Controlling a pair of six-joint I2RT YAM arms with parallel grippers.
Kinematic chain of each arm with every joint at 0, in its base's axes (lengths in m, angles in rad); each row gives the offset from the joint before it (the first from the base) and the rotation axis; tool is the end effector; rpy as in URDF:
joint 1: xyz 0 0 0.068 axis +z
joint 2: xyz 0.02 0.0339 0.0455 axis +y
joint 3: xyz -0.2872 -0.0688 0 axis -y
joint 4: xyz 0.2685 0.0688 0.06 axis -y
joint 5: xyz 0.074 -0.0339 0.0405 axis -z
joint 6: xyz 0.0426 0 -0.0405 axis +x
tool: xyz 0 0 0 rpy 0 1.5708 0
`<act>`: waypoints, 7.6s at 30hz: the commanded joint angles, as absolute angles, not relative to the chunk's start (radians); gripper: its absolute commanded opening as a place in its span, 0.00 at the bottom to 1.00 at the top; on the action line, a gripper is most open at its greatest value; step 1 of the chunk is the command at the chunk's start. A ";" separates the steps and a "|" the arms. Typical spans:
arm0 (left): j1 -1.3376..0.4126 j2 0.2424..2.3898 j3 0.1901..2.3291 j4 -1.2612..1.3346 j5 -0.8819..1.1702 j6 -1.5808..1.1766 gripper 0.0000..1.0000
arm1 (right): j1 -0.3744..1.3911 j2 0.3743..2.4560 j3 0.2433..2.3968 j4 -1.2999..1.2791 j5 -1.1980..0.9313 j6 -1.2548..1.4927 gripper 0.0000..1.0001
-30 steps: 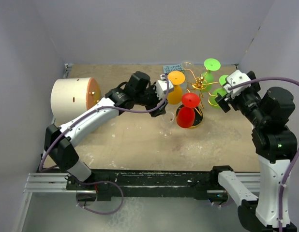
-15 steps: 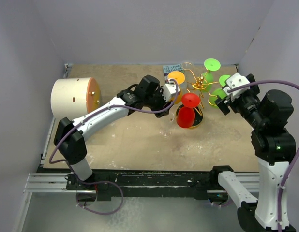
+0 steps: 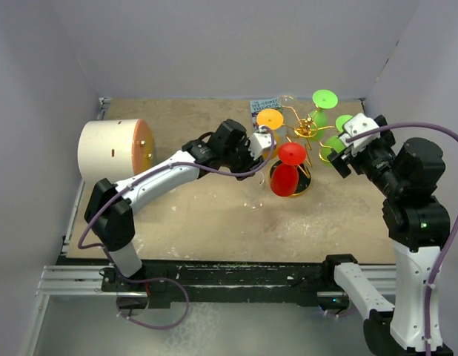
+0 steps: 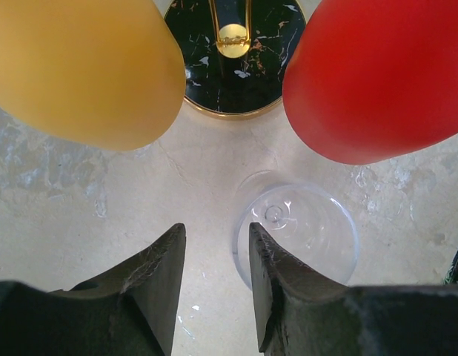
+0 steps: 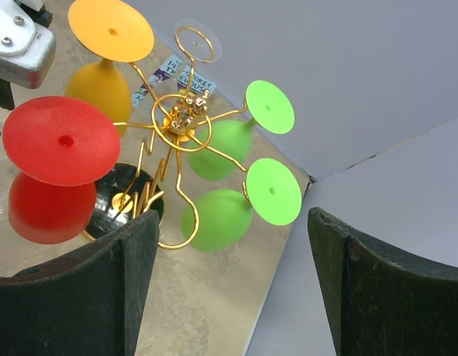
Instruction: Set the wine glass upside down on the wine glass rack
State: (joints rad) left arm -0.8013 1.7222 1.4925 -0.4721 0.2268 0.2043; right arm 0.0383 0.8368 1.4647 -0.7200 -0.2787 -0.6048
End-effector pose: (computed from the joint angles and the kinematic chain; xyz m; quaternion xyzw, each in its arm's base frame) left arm 0.2900 -0.3131 0.3201 0.4760 0.7668 -0.2211 0.3696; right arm 0.1236 0.0165 0.5225 -0.3201 0.6647 -0.0879 0.6694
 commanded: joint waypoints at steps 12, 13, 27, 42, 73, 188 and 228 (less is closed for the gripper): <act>-0.806 1.614 1.430 -0.486 0.214 0.255 0.27 | 0.032 0.836 1.451 -0.692 -0.267 -0.597 0.83; -0.807 1.611 1.426 -0.488 0.217 0.256 0.25 | 0.032 0.837 1.451 -0.691 -0.268 -0.597 0.83; -0.807 1.604 1.407 -0.515 0.238 0.259 0.14 | 0.029 0.839 1.444 -0.694 -0.265 -0.597 0.83; -0.734 1.444 1.364 -0.536 0.337 0.281 0.00 | 0.025 0.860 1.476 -0.686 -0.258 -0.567 0.85; -0.386 1.144 1.826 -0.653 0.487 0.103 0.00 | 0.175 1.111 1.676 -0.433 -0.779 0.017 0.79; -0.204 0.950 1.438 -0.576 0.399 0.241 0.99 | 0.268 0.708 1.498 -1.045 -0.310 -1.009 0.00; -0.160 0.917 1.392 -0.550 0.480 0.220 0.99 | 0.313 0.935 1.554 -1.102 -0.184 -1.533 0.00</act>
